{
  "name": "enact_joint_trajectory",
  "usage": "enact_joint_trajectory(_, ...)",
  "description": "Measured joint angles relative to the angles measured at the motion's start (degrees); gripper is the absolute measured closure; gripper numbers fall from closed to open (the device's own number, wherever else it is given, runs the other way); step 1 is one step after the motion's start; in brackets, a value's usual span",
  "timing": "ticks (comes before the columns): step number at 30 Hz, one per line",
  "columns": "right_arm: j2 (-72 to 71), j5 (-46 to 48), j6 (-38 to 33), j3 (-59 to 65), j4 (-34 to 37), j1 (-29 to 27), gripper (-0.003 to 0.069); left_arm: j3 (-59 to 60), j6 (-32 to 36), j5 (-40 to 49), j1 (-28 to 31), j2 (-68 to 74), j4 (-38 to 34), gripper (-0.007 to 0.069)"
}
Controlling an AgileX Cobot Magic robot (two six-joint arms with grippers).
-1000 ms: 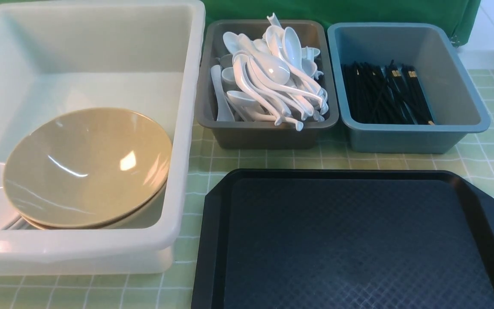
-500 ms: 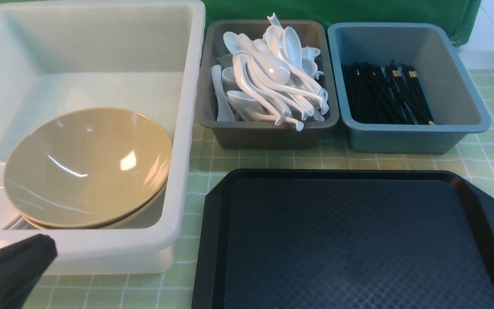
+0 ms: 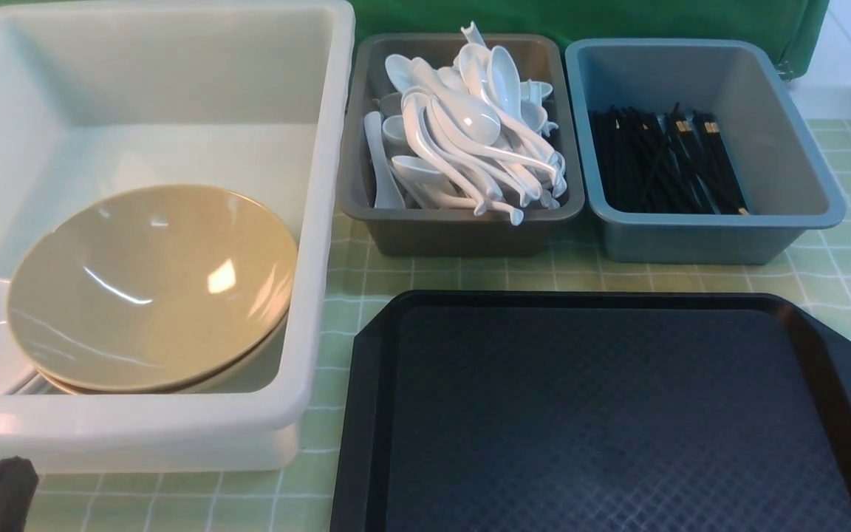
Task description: On green table put chopsticks spoon bowls plates into blue grey white boxes.
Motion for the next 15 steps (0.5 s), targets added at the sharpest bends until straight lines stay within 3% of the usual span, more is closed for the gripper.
enact_joint_trajectory(15,0.0,0.02,0.0,0.0,0.0,0.0,0.0465,-0.16,0.05,1.44,0.0,-0.01,-0.22,0.0626)
